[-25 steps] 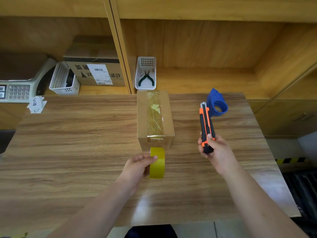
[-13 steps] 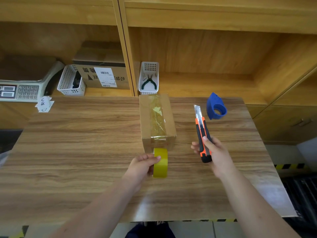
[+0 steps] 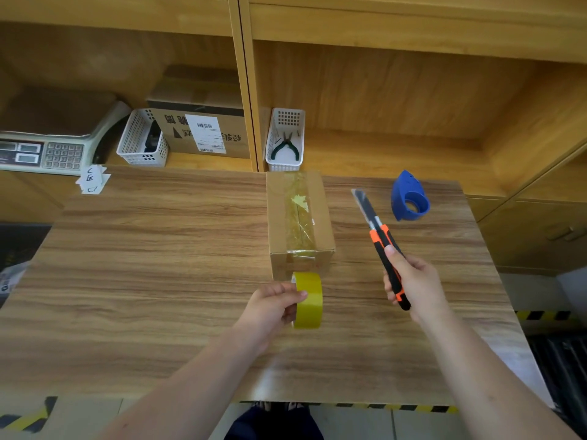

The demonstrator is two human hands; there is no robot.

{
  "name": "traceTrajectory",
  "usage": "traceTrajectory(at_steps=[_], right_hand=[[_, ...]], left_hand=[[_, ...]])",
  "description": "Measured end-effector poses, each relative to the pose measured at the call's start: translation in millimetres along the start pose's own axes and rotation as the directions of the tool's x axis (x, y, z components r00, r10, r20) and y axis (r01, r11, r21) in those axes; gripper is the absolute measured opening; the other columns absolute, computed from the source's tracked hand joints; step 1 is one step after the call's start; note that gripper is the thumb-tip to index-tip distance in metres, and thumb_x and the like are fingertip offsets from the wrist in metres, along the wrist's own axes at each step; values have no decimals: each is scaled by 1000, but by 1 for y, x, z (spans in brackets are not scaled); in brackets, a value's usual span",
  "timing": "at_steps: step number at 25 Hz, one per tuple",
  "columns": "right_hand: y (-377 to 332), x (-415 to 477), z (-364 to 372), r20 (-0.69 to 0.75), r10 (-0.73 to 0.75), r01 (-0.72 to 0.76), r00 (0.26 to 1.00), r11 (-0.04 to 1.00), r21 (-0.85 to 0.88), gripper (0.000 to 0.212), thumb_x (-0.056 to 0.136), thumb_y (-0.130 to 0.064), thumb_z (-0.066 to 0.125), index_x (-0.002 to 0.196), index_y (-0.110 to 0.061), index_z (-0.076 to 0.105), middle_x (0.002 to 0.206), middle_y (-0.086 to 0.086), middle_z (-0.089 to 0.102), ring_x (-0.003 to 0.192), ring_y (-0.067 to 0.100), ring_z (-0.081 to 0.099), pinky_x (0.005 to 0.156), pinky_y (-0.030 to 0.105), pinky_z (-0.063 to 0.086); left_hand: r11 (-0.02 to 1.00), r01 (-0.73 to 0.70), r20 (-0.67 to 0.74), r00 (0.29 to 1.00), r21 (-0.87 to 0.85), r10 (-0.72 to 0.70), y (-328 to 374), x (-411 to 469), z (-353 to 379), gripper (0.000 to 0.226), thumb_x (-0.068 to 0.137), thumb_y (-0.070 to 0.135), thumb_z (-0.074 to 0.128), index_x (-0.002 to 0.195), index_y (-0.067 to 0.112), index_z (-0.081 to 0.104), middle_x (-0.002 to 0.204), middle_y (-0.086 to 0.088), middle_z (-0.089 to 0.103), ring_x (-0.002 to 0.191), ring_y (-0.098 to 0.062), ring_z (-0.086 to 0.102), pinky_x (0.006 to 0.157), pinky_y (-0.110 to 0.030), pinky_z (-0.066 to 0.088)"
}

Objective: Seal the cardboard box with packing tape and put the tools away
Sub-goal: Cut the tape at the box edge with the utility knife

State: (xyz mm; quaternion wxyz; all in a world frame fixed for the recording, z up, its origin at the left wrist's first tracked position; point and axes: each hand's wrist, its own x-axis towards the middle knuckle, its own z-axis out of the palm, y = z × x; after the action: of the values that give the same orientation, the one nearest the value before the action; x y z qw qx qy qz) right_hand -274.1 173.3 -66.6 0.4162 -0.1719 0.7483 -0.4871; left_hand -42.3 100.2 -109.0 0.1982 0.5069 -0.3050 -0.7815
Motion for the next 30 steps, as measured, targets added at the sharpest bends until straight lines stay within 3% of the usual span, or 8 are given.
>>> traceTrajectory(at_steps=[3, 6, 8, 10, 13, 21, 26, 30], right_hand=[[7, 1, 7, 16, -18, 18, 1000, 999, -38, 36, 89, -45, 61, 85, -10, 67, 51, 11, 60, 42, 22, 56, 48, 30, 46], [10, 8, 5, 121, -160, 192, 980, 926, -326, 10, 94, -32, 59, 93, -25, 67, 60, 4, 70, 61, 23, 68, 65, 33, 50], [12, 14, -4, 252, -215, 307, 944, 851, -425, 12, 93, -21, 61, 90, -32, 63, 72, -3, 73, 67, 15, 69, 69, 31, 49], [12, 18, -11, 378, -215, 401, 900, 750, -527, 15, 91, -21, 64, 90, -36, 62, 76, -7, 71, 68, 12, 67, 70, 27, 48], [12, 29, -20, 492, -137, 488, 860, 503, -713, 12, 89, -39, 63, 100, -41, 60, 78, -9, 67, 75, 17, 62, 74, 38, 50], [-8, 44, -2, 577, -207, 612, 791, 254, -749, 17, 92, -47, 54, 108, -43, 57, 84, -10, 64, 79, 16, 58, 68, 34, 48], [-10, 48, 10, 630, -232, 660, 741, 76, -747, 27, 97, -43, 47, 119, -30, 57, 74, -20, 40, 96, 12, 46, 68, 29, 37], [-8, 53, -1, 620, -223, 643, 752, 43, -765, 29, 97, -43, 44, 120, -30, 57, 90, -17, 55, 101, 13, 48, 69, 29, 40]], left_hand=[[1000, 7, -8, 1000, -4, -7, 0, 0, 0, 12, 82, -1, 68, 94, -2, 70, 86, -19, 67, 73, -25, 63, 77, -35, 51], [1000, 16, -23, 1000, -20, -16, 1, 0, 0, 14, 82, -1, 69, 95, -2, 69, 86, -19, 67, 71, -24, 63, 73, -33, 52], [999, 37, -30, 999, -38, -39, 0, -1, 0, 17, 81, -1, 69, 98, -1, 68, 87, -18, 68, 71, -24, 65, 74, -35, 55], [997, 54, -36, 998, -60, -56, 0, -2, 1, 18, 81, -1, 70, 98, 0, 67, 89, -20, 69, 75, -27, 66, 78, -40, 56], [996, 65, -42, 997, -66, -68, 0, -1, 1, 17, 80, -2, 70, 97, 0, 67, 88, -19, 70, 74, -26, 67, 79, -41, 57], [995, 93, -70, 993, -45, -96, -4, 2, 2, 36, 80, 0, 72, 113, -10, 63, 94, -22, 70, 85, -32, 67, 91, -50, 54], [994, 91, -58, 994, -57, -95, -5, 4, -1, 37, 82, 3, 71, 115, -9, 62, 100, -23, 71, 87, -31, 69, 86, -45, 58], [992, 102, -51, 993, -70, -105, -6, 6, -1, 36, 82, 3, 71, 115, -10, 63, 98, -21, 72, 85, -30, 70, 84, -44, 58]])
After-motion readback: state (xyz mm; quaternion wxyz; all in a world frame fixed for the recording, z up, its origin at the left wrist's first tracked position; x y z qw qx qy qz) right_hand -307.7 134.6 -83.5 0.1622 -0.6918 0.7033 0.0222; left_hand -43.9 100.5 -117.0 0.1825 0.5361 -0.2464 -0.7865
